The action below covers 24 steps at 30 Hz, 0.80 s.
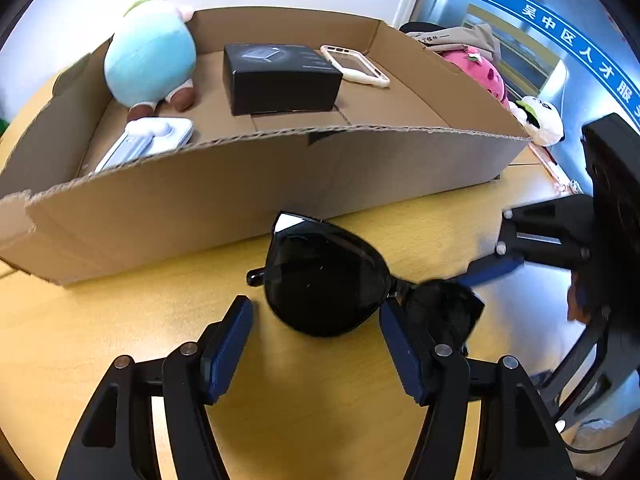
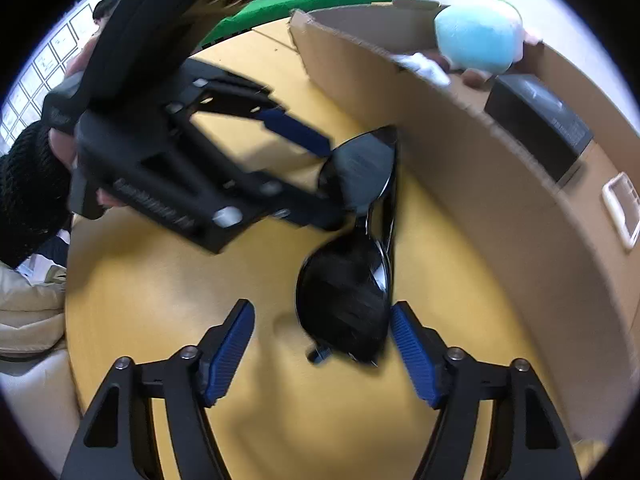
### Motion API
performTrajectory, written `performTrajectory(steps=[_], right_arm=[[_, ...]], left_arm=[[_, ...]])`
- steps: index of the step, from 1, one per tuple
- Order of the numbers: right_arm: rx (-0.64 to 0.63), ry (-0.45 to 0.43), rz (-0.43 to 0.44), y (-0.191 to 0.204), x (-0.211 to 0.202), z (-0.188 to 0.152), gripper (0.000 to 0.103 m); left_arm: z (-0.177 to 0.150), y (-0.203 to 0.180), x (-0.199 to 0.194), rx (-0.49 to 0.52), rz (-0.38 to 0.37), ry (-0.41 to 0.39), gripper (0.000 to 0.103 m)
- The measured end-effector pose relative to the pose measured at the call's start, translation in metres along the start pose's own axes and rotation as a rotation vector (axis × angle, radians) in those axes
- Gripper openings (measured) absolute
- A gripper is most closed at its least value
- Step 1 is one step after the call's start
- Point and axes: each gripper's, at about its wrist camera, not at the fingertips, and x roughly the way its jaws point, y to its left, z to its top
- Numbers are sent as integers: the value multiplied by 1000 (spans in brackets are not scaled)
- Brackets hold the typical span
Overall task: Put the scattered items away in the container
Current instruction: 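Close the right tool on the sunglasses frame and lift them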
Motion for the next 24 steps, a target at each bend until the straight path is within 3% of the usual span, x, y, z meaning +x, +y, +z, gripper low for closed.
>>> performTrajectory(steps=[8,14,17,24], right_arm=[[279,-74,12,-27,-3,1,46],[301,-86,-14,-22,-5,-2,36],[322,-116,-20,-14,-12,-3,30],[445,-184,14,-12,-27,-31,27]], left_arm=[[3,-4,2,61,-17,-2,63],[-1,-7,2,107,-17,-3,61],[-3,-6,-1,95,-64,0,56],[-14,-21,-6,130,-100,11,55]])
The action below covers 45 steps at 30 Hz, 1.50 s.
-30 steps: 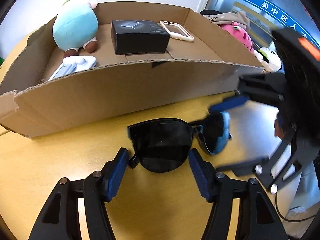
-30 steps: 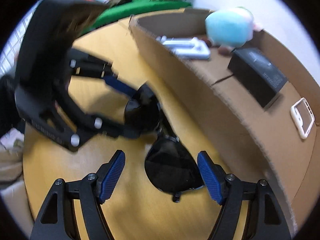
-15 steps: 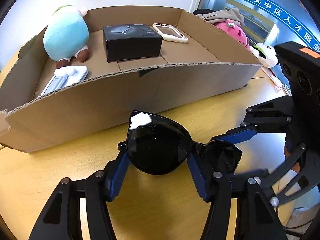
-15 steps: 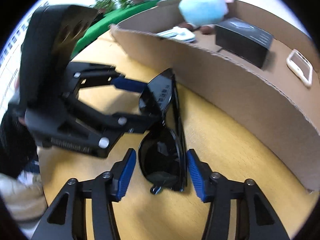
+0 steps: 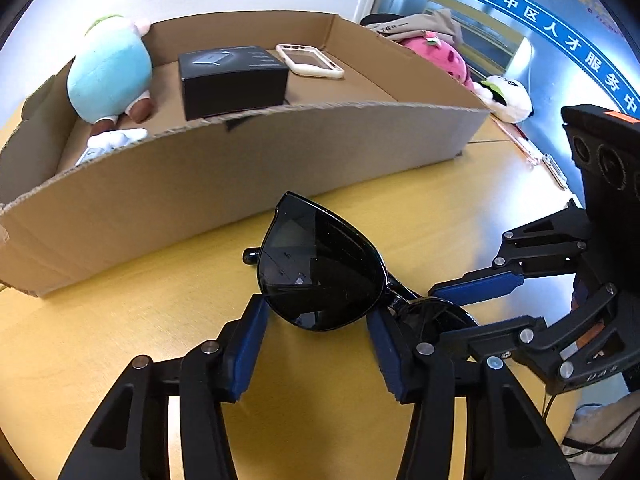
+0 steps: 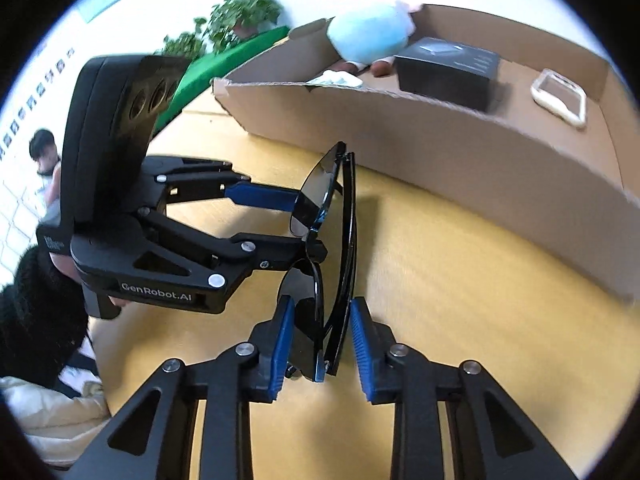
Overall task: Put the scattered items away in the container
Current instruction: 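Close the right tool on the sunglasses frame and lift them, then carry the sunglasses in the right tool over the cardboard box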
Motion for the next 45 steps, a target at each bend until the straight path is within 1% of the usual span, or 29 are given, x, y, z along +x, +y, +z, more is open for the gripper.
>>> performTrajectory(steps=[3,6,7,9,12,15,17,20,22,24,25,27,29,31,35,39,45], right_arm=[[54,-22,29,-7,-8,-11,26],[99,-43,52,-5,-12,-20,26],[115,-50,62,-5,-14,-21,26],[145,-63,69,-7,-17,-24,25],[208,-77,93,-16,-16,-29,25],[265,-88,118,-23,-15,-35,24],[297,-104,145,-26,-16,-38,24],[338,-137,197,-29,-22,-41,24],[342,-147,201,-30,-24,-39,24],[343,-149,207,-31,-25,-38,24],[344,-150,212,-30,-25,-39,23],[335,-150,203,-24,-26,-42,23],[330,-155,199,-18,-24,-43,23],[323,-163,199,-13,-22,-42,23],[306,-191,189,-9,-29,-43,23],[269,-220,159,-5,-45,-37,23],[233,-288,135,-3,-74,-21,23]], left_arm=[[-4,-5,-3,-12,-2,6,55],[-10,-8,-7,-46,-12,8,55],[-13,-7,-9,-67,-33,8,53],[-19,-3,-15,-111,-77,-2,53],[-27,5,-24,-203,-173,-15,54],[-30,9,-20,-273,-249,15,54],[-31,6,-15,-291,-279,30,54],[-29,0,-7,-333,-372,46,54],[-26,-2,-6,-344,-393,41,54],[-20,-3,-3,-351,-450,50,54],[-17,-4,-2,-353,-467,52,51],[-13,-11,-3,-326,-471,54,46],[-8,-18,-6,-296,-477,54,37],[-3,-25,-9,-264,-449,50,37],[7,-30,-19,-237,-437,40,36],[25,-39,-35,-195,-394,20,34],[61,-51,-60,-115,-340,-6,32]])
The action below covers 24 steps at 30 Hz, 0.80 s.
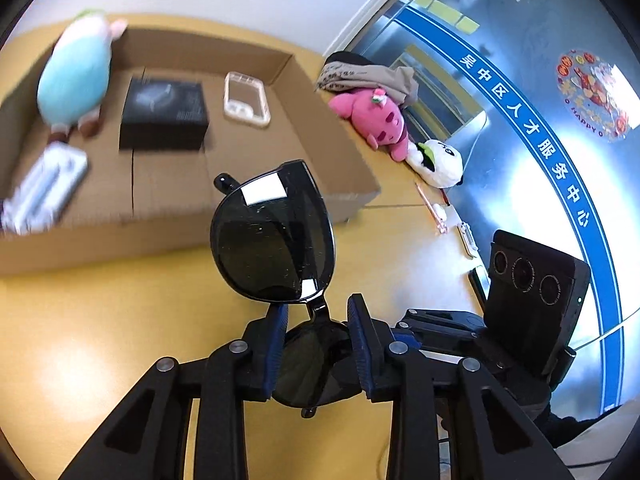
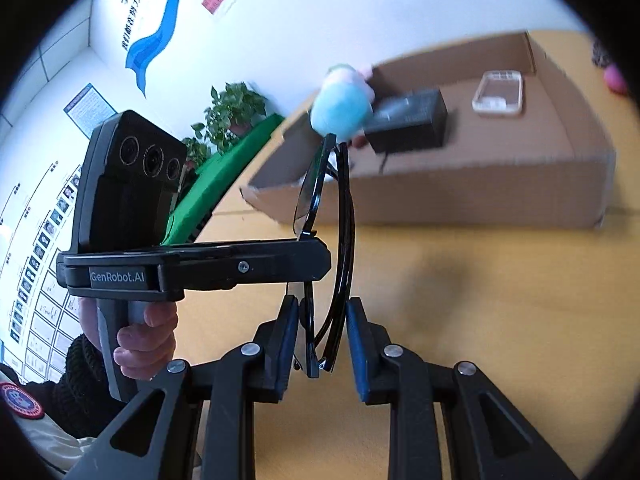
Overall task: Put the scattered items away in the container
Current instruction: 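Carry the sunglasses in the right tool over the cardboard box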
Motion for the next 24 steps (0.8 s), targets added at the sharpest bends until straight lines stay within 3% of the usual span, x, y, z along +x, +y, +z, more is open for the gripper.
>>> performTrajectory(steps=[11,12,13,24], right_arm=[[-32,-79,-38,-4,-19,57,22],[-31,-79,-39,-7,-18,62,21],[-29,-77,-29,-10,-18,68,6],[-2,-14,-111,-63,7,128,6]], left_arm=[[68,-18,-3,115,-6,-2,21],[75,-18,2,120,-4,14,21],[82,-17,8,127,-10,36,21],[137,7,73,72,-55,143,21]])
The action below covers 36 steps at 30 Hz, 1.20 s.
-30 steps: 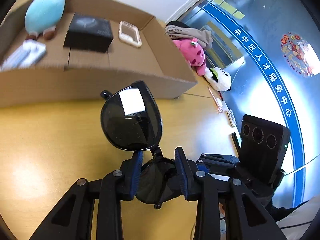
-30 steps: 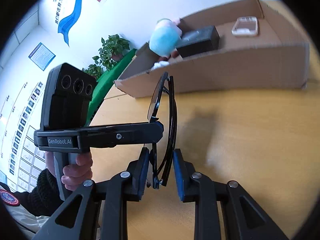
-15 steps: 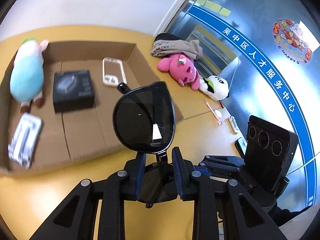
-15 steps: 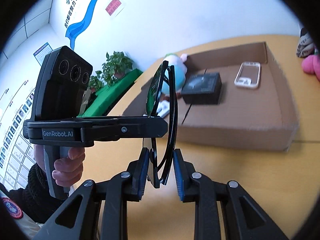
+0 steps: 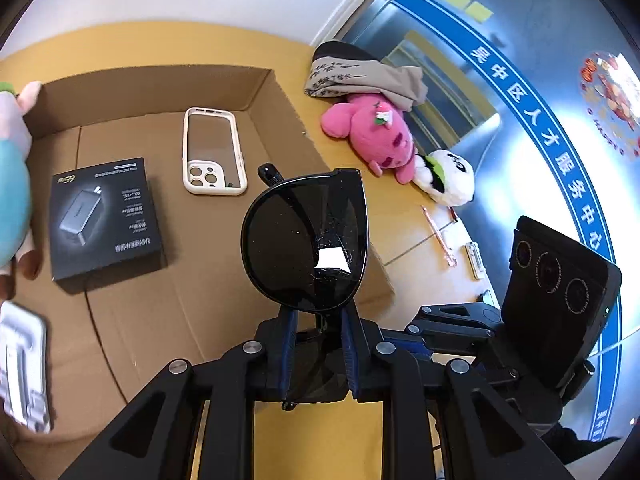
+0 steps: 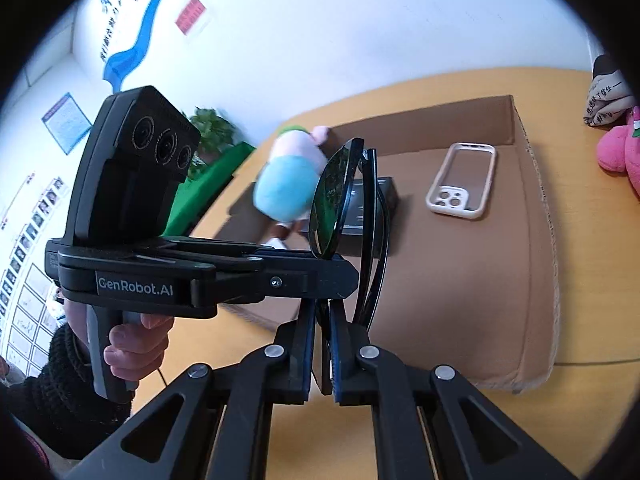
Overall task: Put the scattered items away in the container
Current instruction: 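Carry the sunglasses in the right tool over the cardboard box, then lower the sunglasses into the box and open the right tool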
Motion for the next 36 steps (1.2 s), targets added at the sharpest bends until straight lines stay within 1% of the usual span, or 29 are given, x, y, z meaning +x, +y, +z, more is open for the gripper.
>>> performTrajectory(steps=[3,6,8,12,18,22,29,32,33,34,35,36], right_arm=[[8,17,1,-12,9,12,6],[24,46,3,-25,20,27,6],[25,76,0,-31,28,34,6],[39,145,11,-46,49,48,6],[91,233,19,-64,74,42,7],[125,270,16,-72,81,36,7],[142,311,-13,-78,90,28,7],[138,311,-19,-77,90,28,7],[141,308,-18,-77,90,28,7],[141,304,-19,-76,89,28,10],[135,300,-33,-75,88,28,10],[125,293,-52,-74,86,28,10]], left_arm=[[14,9,8,-37,-18,15,21],[27,15,17,-50,0,28,21],[35,23,24,-74,6,44,21],[44,43,38,-149,-4,78,21],[39,64,63,-233,-12,156,21],[37,71,77,-253,-6,191,21],[31,76,93,-267,2,234,22],[33,74,95,-260,21,233,22],[33,72,94,-245,41,230,22],[33,70,92,-235,65,225,25],[32,69,90,-230,78,216,34],[32,69,86,-227,82,200,41]])
